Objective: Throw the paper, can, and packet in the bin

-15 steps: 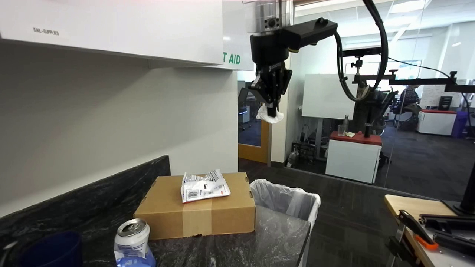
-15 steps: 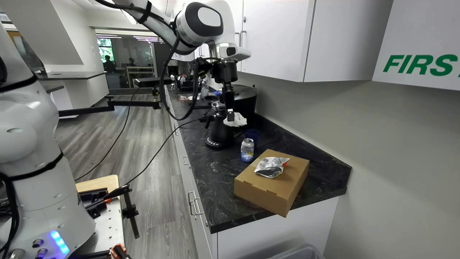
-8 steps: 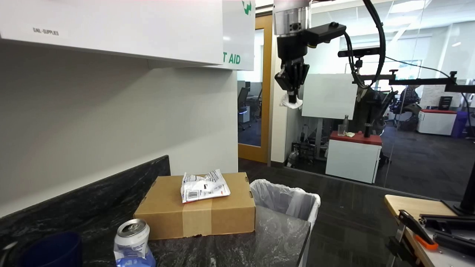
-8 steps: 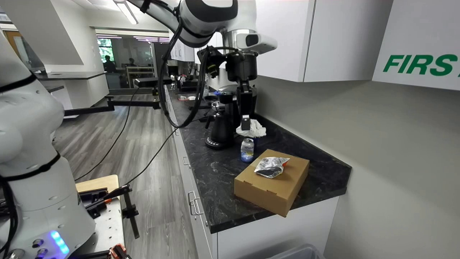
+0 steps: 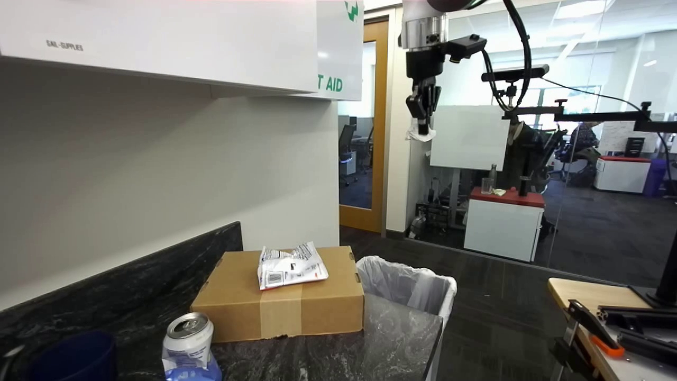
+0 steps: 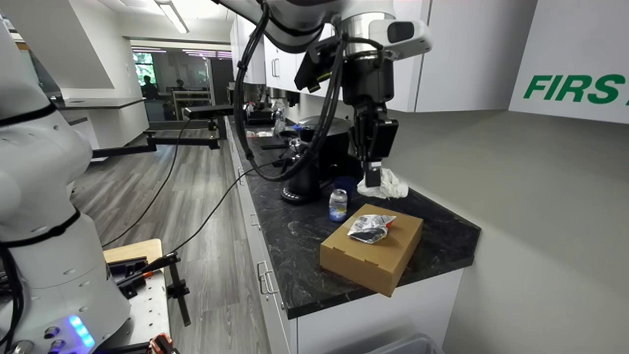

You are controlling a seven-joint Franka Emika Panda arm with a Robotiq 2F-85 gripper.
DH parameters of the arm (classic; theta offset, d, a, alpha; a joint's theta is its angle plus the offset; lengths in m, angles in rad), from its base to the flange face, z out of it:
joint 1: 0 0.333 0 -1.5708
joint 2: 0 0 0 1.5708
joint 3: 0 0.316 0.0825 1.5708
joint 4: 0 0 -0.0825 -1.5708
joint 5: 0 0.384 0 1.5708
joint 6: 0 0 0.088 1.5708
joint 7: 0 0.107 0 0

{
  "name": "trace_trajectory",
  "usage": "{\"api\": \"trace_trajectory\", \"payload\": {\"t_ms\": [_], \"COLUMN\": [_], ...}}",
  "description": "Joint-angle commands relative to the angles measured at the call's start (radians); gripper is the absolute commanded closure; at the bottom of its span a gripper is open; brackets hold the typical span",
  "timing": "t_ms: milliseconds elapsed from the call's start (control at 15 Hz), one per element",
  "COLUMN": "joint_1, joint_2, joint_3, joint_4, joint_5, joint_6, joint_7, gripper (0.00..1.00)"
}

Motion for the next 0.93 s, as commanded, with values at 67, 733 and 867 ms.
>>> {"api": "trace_trajectory", "payload": {"t_ms": [67,733,867], "joint_1": [-0.016,-0.021,-0.021], "joint_2": [0.058,0.093,0.095], "joint_3": [-0.006,-0.006,-0.006], "joint_4": [0.068,0.107,0.108], "joint_5": [-0.007,-0.080,-0.090], "joint_6": [0.028,0.062,0.070], "joint_7": [-0.125,-0.172,-0.176], "gripper": [0.96,0.70,0.58]}}
